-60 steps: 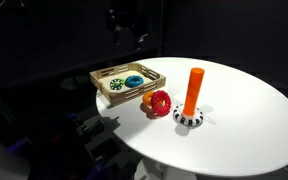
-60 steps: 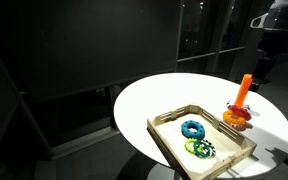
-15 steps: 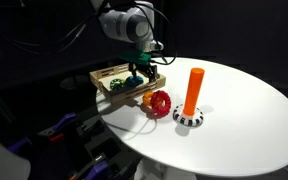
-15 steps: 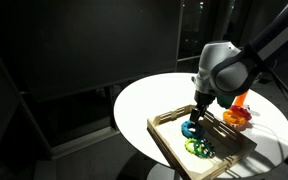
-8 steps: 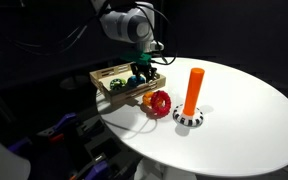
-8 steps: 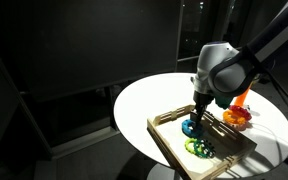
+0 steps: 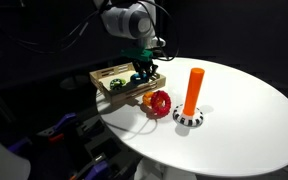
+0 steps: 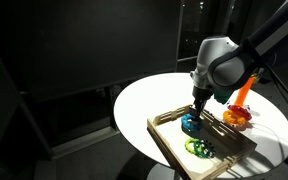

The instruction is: Move the blue ring from the tray to the table

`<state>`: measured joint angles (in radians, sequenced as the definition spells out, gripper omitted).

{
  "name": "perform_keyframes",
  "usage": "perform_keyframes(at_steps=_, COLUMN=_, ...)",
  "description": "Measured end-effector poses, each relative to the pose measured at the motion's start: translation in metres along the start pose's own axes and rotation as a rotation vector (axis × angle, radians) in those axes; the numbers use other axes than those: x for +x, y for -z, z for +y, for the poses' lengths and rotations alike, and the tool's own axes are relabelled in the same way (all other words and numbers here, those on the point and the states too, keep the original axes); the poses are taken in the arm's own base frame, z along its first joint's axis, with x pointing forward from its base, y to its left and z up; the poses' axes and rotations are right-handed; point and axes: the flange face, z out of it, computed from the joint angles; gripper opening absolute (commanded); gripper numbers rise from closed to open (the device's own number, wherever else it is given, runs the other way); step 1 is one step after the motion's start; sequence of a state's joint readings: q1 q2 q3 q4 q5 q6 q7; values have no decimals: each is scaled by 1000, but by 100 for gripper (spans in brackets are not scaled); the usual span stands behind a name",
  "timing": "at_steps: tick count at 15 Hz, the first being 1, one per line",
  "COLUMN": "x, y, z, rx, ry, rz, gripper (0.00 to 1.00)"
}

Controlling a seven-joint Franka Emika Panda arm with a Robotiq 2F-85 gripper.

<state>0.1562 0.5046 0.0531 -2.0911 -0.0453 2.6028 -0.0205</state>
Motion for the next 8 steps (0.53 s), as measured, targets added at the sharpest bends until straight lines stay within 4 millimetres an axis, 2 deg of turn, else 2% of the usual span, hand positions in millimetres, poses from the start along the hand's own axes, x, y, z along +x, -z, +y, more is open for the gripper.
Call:
perform_keyframes(at_steps=5, x=0, y=34, z=14, rx=-11, ry=-22, rz=-18, gripper=10)
perform_keyframes(at_steps=8, x=-2, y=53, z=30, rx=-20, ry=-57, rz=-29, gripper=10)
